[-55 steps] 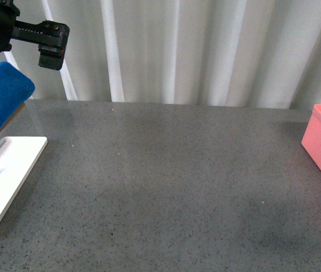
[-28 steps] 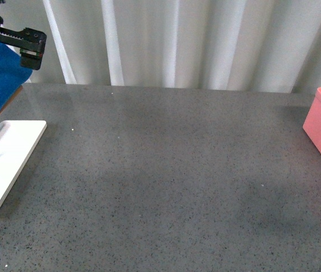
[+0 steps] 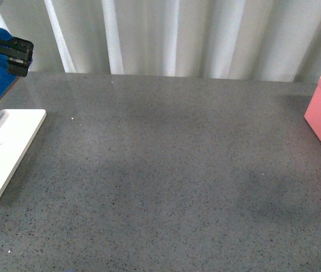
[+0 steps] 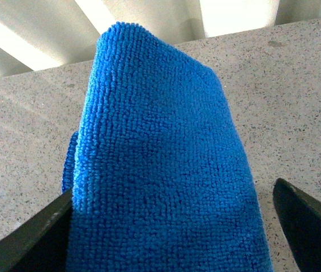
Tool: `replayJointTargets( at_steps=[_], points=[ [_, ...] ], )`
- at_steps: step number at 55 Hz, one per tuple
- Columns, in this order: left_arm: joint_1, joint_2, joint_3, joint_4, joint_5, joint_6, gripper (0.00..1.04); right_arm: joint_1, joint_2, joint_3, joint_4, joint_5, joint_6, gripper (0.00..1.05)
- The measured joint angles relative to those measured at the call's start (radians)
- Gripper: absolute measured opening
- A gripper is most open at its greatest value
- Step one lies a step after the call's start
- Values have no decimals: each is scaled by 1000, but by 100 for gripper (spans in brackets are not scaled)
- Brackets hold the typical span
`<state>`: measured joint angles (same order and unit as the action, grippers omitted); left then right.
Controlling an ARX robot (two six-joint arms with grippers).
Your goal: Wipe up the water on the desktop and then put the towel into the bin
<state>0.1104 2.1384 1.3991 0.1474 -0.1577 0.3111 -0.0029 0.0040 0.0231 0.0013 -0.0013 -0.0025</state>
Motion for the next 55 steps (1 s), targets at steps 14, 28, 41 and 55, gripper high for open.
replayJointTargets(
  at_steps=[14,28,41,55],
  points=[
    [-20,0,0,4,-9,0,47,0,0,0,0,0,0,98],
    [-23,0,0,18,-23,0,4,0,0,0,0,0,0,98],
    [-19,-37,-14,5,4,-2,4,0,0,0,0,0,0,98],
    [1,-163,-36,-48,69,-25,4,0,0,0,0,0,0,98]
  ],
)
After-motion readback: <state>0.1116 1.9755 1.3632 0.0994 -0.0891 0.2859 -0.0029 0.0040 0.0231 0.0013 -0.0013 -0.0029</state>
